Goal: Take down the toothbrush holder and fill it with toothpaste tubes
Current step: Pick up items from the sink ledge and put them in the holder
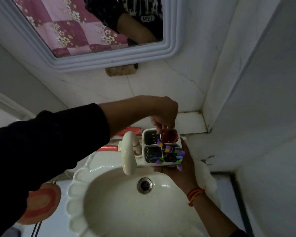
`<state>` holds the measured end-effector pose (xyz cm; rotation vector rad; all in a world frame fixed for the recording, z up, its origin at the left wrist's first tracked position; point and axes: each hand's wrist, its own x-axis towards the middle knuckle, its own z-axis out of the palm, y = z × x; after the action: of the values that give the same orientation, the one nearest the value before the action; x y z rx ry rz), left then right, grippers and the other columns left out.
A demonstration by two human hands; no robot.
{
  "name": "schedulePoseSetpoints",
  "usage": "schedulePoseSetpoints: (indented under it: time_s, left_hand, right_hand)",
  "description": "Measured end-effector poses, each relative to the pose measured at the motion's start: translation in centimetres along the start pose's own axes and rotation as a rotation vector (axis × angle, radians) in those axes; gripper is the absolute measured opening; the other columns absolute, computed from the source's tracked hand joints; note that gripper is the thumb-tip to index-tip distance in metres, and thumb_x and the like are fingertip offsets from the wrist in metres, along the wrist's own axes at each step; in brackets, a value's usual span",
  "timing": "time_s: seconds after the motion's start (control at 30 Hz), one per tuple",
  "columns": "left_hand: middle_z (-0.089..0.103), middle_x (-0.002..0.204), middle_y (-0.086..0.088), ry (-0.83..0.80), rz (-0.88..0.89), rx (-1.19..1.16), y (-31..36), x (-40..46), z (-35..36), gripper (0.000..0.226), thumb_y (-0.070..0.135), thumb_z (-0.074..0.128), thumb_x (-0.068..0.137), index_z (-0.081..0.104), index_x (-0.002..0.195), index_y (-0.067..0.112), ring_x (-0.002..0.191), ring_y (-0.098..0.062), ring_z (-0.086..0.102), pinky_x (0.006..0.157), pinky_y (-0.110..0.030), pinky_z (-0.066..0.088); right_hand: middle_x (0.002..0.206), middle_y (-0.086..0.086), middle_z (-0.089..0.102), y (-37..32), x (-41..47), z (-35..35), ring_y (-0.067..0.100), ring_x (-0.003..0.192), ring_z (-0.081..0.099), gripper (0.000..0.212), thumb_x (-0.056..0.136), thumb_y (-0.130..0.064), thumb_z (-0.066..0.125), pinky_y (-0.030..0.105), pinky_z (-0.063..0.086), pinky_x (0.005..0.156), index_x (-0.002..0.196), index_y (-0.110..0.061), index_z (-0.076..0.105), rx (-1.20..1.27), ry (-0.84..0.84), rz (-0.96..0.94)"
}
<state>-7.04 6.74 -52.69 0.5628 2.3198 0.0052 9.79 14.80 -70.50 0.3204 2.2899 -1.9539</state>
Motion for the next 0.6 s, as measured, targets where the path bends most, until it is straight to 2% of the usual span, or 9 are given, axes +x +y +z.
schedulePoseSetpoints:
  time_s: [0.1,0.2,0.27,0.33,0.4,0.47,0.6]
  left_hand:
    - [0.078,0.105,-0.002,0.003,0.031,-0.112,-2.0,-0.9,-0.5,0.025,0.030,0.057,0.100,0.069,0.113,0.013,0.075,-0.013,0.075,0.063,-0.024,0.052]
    - [0.075,0.113,-0.005,0.130,0.010,-0.014,-6.1,-0.4,0.3,0.025,0.023,0.063,0.097,0.068,0.120,0.015,0.080,-0.012,0.072,0.067,-0.021,0.053]
    - [0.067,0.127,-0.007,0.128,-0.041,0.172,-8.8,0.3,2.2,0.036,0.021,0.071,0.092,0.064,0.127,0.018,0.103,-0.018,0.067,0.087,-0.030,0.055]
    - [0.059,0.134,-0.007,0.094,-0.076,0.276,-10.9,1.0,4.5,0.045,0.020,0.072,0.089,0.060,0.133,0.018,0.120,-0.026,0.059,0.100,-0.038,0.051]
    - [0.061,0.128,-0.010,0.099,-0.085,0.299,-12.1,1.5,6.2,0.036,0.023,0.064,0.093,0.062,0.128,0.016,0.117,-0.029,0.062,0.097,-0.037,0.053]
    - [0.063,0.121,-0.013,0.117,-0.075,0.298,-12.6,2.0,7.2,0.030,0.026,0.056,0.098,0.064,0.123,0.011,0.110,-0.030,0.064,0.090,-0.034,0.052]
    - [0.062,0.118,-0.011,0.184,-0.035,0.291,-13.3,3.2,7.2,0.034,0.034,0.063,0.093,0.060,0.121,0.013,0.110,-0.029,0.062,0.091,-0.040,0.054]
  right_hand:
    - [0.125,-0.005,0.071,0.0,0.0,0.0,0.010,0.114,0.070,0.091,0.059,-0.033,0.100,0.044,0.059,0.098,0.138,-0.022,0.055,0.004,0.006,0.008]
    - [0.122,-0.004,0.072,0.2,0.0,0.0,0.007,0.111,0.071,0.089,0.060,-0.026,0.100,0.040,0.061,0.096,0.137,-0.018,0.055,0.031,0.000,0.010]
    - [0.117,-0.004,0.070,0.3,0.1,0.1,-0.006,0.105,0.070,0.084,0.062,-0.009,0.099,0.024,0.063,0.087,0.133,-0.010,0.054,0.068,0.002,0.000]
    - [0.115,-0.012,0.065,0.4,0.4,0.3,-0.018,0.103,0.065,0.084,0.061,0.005,0.096,0.003,0.056,0.078,0.131,-0.011,0.052,0.091,0.002,-0.028]
    - [0.116,-0.015,0.064,0.7,0.6,0.4,-0.018,0.106,0.064,0.086,0.059,0.002,0.098,-0.002,0.051,0.077,0.130,-0.013,0.052,0.093,-0.003,-0.040]
    - [0.116,-0.019,0.060,0.9,0.8,0.5,-0.028,0.104,0.058,0.091,0.058,0.007,0.096,-0.007,0.047,0.076,0.131,-0.017,0.048,0.107,-0.008,-0.067]
    - [0.116,-0.021,0.055,1.3,1.2,0.7,-0.035,0.097,0.054,0.093,0.059,0.016,0.092,-0.010,0.045,0.074,0.130,-0.021,0.044,0.144,0.000,-0.091]
